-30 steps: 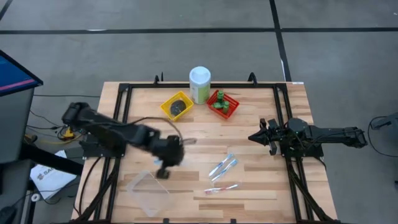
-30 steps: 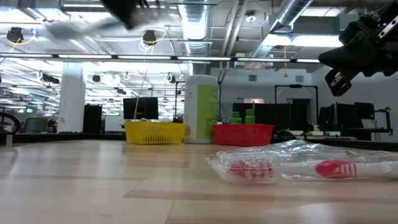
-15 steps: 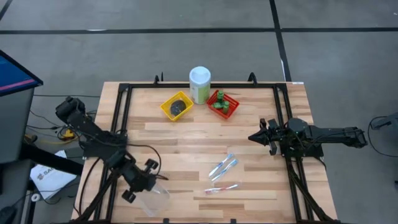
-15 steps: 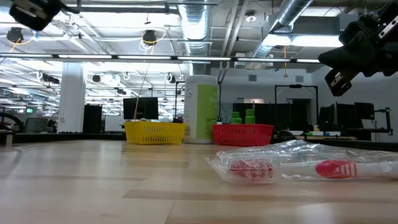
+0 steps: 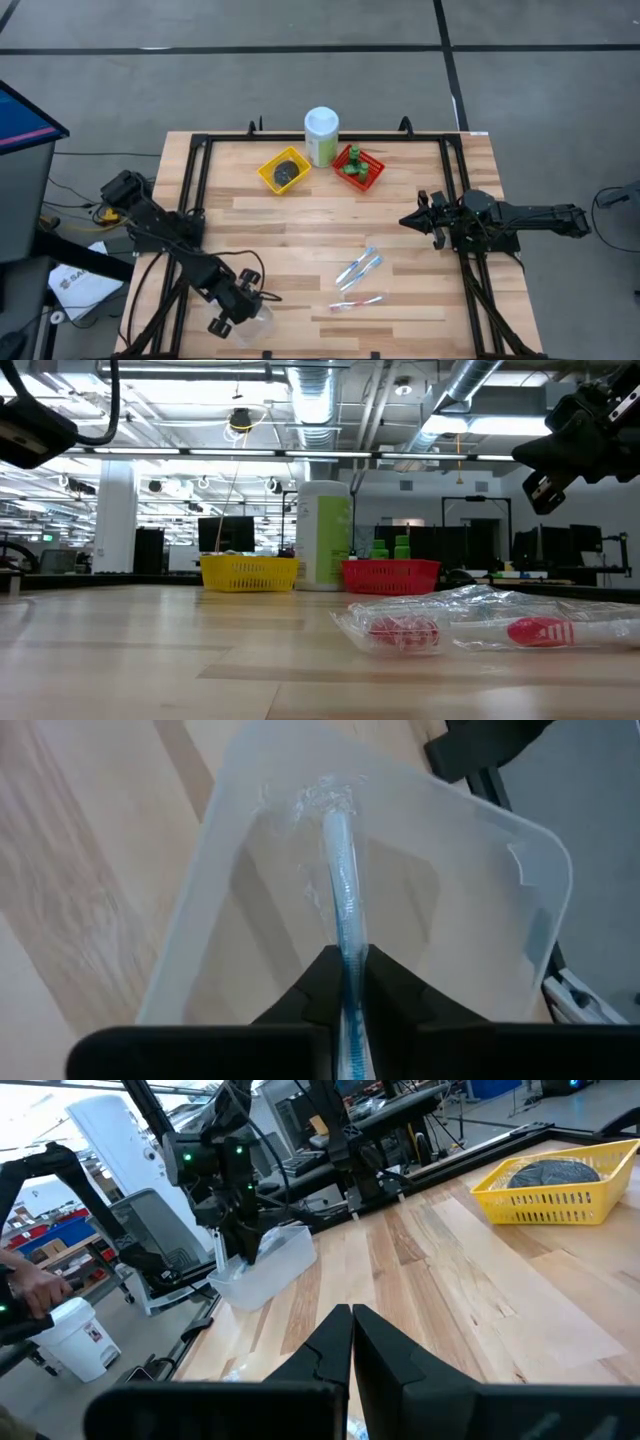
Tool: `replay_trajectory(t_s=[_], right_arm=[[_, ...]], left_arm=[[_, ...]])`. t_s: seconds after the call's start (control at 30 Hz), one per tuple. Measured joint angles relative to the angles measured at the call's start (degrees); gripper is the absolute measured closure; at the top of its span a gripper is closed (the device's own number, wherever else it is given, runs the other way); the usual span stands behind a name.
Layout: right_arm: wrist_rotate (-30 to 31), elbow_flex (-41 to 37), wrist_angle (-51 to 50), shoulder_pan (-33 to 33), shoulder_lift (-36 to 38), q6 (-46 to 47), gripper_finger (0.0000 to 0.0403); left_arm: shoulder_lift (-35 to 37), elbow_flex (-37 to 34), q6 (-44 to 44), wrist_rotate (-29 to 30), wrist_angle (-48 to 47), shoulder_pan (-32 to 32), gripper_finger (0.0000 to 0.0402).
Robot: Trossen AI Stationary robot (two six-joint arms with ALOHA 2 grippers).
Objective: Pick & Place Travel size toiletries
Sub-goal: Put the top blue toothbrush into the transparent bin, then put the dark blue toothbrush into the transparent bin
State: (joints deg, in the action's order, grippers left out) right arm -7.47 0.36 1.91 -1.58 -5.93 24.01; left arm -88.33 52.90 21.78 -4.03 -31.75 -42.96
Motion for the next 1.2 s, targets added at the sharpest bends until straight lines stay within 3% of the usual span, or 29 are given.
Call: replay_trajectory(t_s=[0.23,0.47,0.63,0.73,0.93,1.03,1.2], right_arm=[[0.0,0.0,0.0,0.0,0.0,0.0,0.0396],[0.0,0.0,0.0,0.0,0.0,0.0,0.0396],[0.0,0.0,0.0,0.0,0.0,0.0,0.0396],[0.0,0.0,0.0,0.0,0.0,0.0,0.0396],[0.0,0.0,0.0,0.0,0.0,0.0,0.0396],[0.0,0.0,0.0,0.0,0.0,0.0,0.0396],[0.0,0.0,0.0,0.0,0.0,0.0,0.0396]], left_arm=[[1.0,0.0,-0.2,0.7,1.0,0.5,0.0332],[5.7,0.0,-0.2,0.6,2.4,0.6,0.0228],[11.1,2.8,-0.1,10.6,2.8,5.4,0.0167],[12.9,4.7,-0.1,16.1,3.0,12.6,0.0159],[10.0,8.8,-1.5,16.7,10.1,26.0,0.0174],[5.9,11.0,-2.9,16.3,15.2,30.1,0.0178],[-2.2,15.7,-2.9,16.3,16.1,33.8,0.0178]])
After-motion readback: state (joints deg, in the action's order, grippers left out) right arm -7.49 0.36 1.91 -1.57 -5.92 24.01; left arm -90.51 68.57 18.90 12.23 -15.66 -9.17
